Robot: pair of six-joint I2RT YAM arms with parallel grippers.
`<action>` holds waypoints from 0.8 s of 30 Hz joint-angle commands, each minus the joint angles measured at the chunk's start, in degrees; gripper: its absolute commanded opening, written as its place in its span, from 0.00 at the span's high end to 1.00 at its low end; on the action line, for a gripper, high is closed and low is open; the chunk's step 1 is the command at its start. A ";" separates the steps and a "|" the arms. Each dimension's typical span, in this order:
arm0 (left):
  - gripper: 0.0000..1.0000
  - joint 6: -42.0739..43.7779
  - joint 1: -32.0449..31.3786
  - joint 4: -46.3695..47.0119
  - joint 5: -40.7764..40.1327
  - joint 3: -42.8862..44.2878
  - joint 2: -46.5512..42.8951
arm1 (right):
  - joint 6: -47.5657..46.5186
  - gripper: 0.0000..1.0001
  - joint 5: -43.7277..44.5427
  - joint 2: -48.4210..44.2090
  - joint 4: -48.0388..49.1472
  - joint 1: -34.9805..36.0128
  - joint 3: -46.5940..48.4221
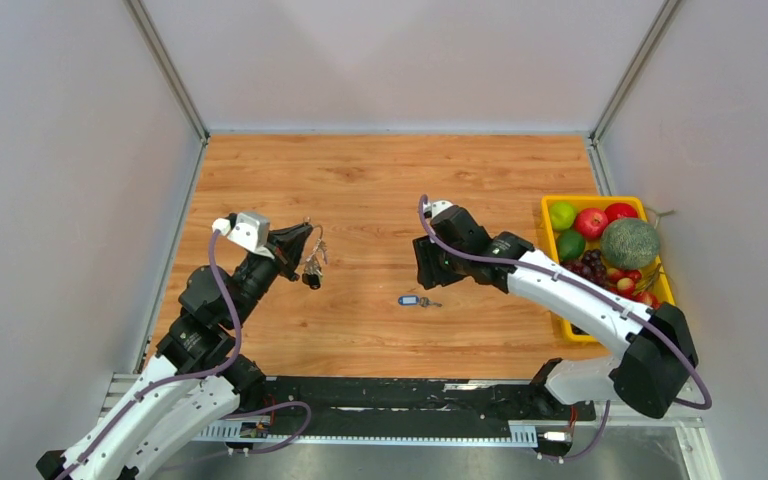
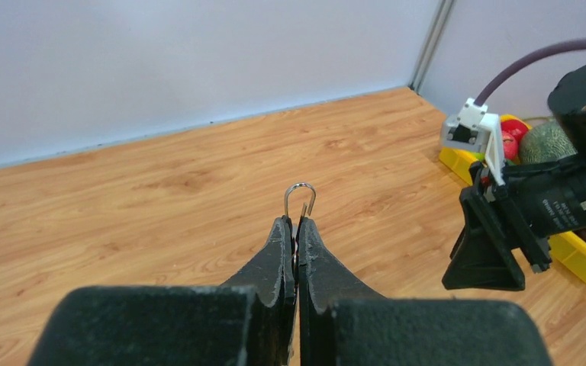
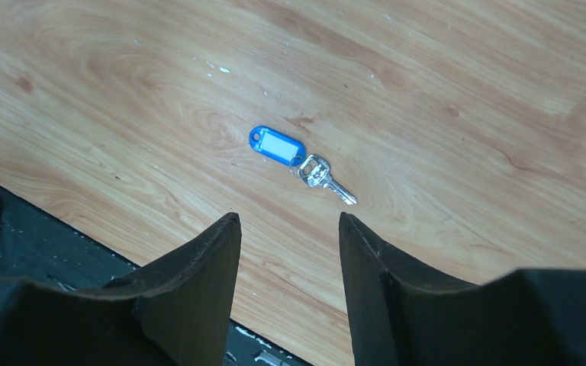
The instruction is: Put the keys on the keyring
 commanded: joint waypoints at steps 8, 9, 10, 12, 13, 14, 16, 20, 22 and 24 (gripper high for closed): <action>1.00 -1.20 0.10 1.71 -0.35 2.34 0.44 | -0.97 0.50 -0.94 7.65 11.31 0.33 -5.90; 1.00 -1.20 0.10 1.64 -0.30 2.32 0.42 | -1.67 0.51 -0.74 8.23 11.49 0.36 -5.91; 1.00 -1.14 0.10 1.63 -0.24 2.30 0.43 | -2.45 0.51 -0.42 8.71 11.80 0.71 -6.09; 1.00 -1.12 0.10 1.62 -0.16 2.29 0.52 | -3.72 0.51 0.44 9.42 12.96 1.42 -6.61; 1.00 -1.11 0.10 1.62 -0.16 2.29 0.57 | -4.37 0.52 0.41 9.78 13.54 1.77 -6.95; 1.00 -1.11 0.10 1.62 -0.16 2.29 0.64 | -5.07 0.52 0.20 10.18 14.07 2.13 -7.11; 1.00 -1.07 0.10 1.62 -0.09 2.29 0.73 | -6.53 0.53 -0.26 10.76 14.72 3.20 -7.11; 1.00 -1.03 0.12 1.69 0.12 2.34 1.11 | -9.60 0.54 -0.07 12.17 14.73 5.52 -7.16; 1.00 -1.03 0.10 1.75 0.18 2.42 1.30 | -10.86 0.55 1.09 12.74 14.79 6.56 -7.21; 1.00 -1.02 0.10 1.85 0.26 2.34 1.44 | -11.76 0.57 2.46 13.74 14.76 7.36 -7.20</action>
